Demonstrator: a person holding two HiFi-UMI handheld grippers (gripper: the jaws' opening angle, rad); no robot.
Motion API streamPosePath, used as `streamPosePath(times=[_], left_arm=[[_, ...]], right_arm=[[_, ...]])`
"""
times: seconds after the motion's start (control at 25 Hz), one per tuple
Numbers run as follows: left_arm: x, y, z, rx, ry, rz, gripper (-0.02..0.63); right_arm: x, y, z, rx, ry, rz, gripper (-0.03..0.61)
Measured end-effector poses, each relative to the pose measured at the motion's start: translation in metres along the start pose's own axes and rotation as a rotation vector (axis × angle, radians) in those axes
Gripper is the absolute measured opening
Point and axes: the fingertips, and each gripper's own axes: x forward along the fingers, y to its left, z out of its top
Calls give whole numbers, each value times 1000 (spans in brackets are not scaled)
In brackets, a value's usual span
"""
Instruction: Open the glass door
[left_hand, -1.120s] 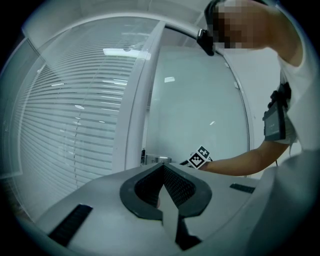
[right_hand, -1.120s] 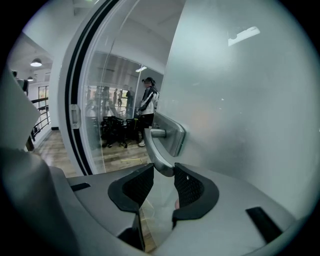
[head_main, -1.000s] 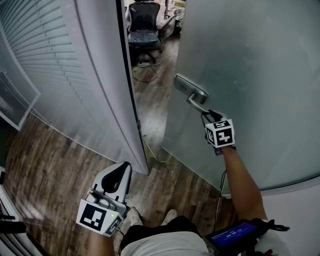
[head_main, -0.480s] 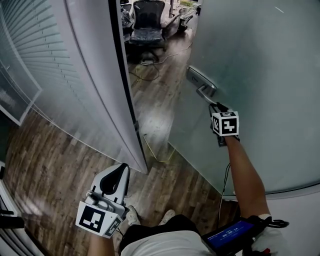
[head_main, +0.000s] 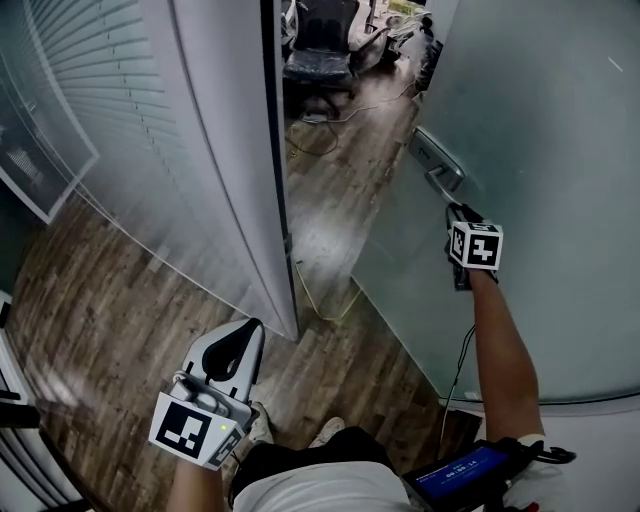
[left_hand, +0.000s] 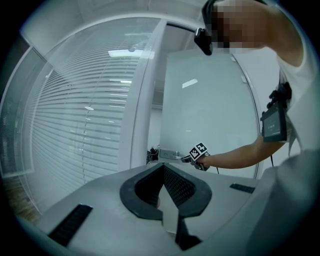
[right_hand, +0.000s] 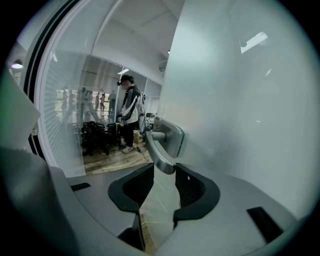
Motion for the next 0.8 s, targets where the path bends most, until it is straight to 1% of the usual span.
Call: streamPosePath(times=[0.16, 0.36, 0.52, 0.56, 0.68, 0.8], left_arm=[[-5, 11, 8, -8, -7, -12, 0], [7, 13, 7, -1, -26, -55, 0], [25, 10, 3, 13, -35, -98, 0], [30, 6, 0, 18, -36, -110, 0], [36, -9, -6, 30, -60, -177, 0], [19, -8, 5, 28, -94, -267, 0]], right_arm=[[-27, 6, 26, -20, -65, -28, 124], [-86, 25, 54, -53, -235, -34, 119], [-127, 37, 67, -48, -359, -47, 30], [-138, 37, 65, -39, -386, -50, 25], [-174, 40, 55, 6, -457, -58, 3], [-226, 66, 65, 36, -507, -86, 3]])
